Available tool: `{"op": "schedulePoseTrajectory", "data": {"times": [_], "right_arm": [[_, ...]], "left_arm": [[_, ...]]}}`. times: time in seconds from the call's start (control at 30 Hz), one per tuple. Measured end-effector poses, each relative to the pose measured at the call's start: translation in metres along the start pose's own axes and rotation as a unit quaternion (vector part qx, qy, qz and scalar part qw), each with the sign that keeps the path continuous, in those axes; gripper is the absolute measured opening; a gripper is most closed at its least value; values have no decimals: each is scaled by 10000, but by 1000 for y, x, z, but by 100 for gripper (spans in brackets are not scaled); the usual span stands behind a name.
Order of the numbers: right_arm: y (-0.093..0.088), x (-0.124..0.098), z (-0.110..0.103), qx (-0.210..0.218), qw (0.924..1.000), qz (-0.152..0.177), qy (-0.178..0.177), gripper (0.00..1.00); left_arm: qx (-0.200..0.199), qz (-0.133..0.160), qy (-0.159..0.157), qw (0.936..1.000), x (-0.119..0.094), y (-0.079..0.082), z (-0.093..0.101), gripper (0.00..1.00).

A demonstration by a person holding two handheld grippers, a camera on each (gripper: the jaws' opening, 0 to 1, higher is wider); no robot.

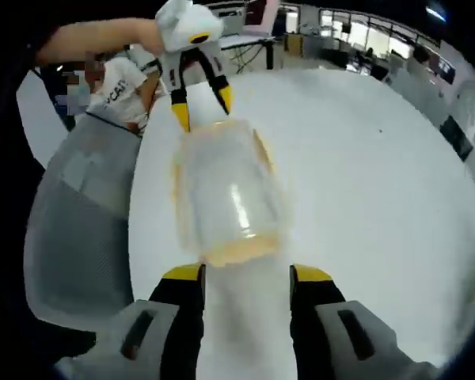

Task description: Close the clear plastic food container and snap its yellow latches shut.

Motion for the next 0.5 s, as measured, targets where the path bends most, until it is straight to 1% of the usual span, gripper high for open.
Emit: {"op": "schedulePoseTrajectory", "data": {"times": [0.03, 0.07, 0.1, 0.13, 0.17, 0.2, 0.27, 0.33, 0.5], "right_arm": [[0, 0, -1, 184, 9998, 69, 29, 41], [1, 0, -2, 331, 9993, 166, 62, 38], [2, -1, -2, 466, 9986, 248, 51, 37], [4, -2, 0, 738, 9964, 403, -30, 36], [4, -3, 0, 935, 9945, 480, -24, 36], [6, -3, -2, 1210, 9907, 621, 40, 36], [7, -4, -2, 1492, 9862, 711, 21, 35], [6, -3, -2, 1493, 9867, 646, -38, 34], [7, -2, -2, 1738, 9822, 699, -164, 34]], "left_arm": [[-218, 344, 15, 9992, -1, 5, -3, 37], [-561, 544, 52, 9969, -3, 7, -4, 37], [-848, 686, 23, 9940, -4, 9, -4, 37], [-1188, 899, -51, 9888, -6, 12, -3, 37], [-1390, 1009, -47, 9851, -7, 14, -4, 37], [-1665, 1115, -12, 9797, -7, 14, -6, 37], [-1990, 1237, -45, 9722, -6, 15, -5, 38], [-2213, 1267, -59, 9669, -3, 14, -3, 38], [-2411, 1238, -13, 9626, 6, 9, 2, 38]]}}
Point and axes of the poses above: the point that each gripper's makers call its tool centre point, and the gripper's own axes: x roughly forward along the fingers, z roughly to its right, y roughly out of its top, the point moved 4 cm from there along -x, roughly backward along the fingers, and after that the axes turned 2 degrees about x, right-handed, at the moved point
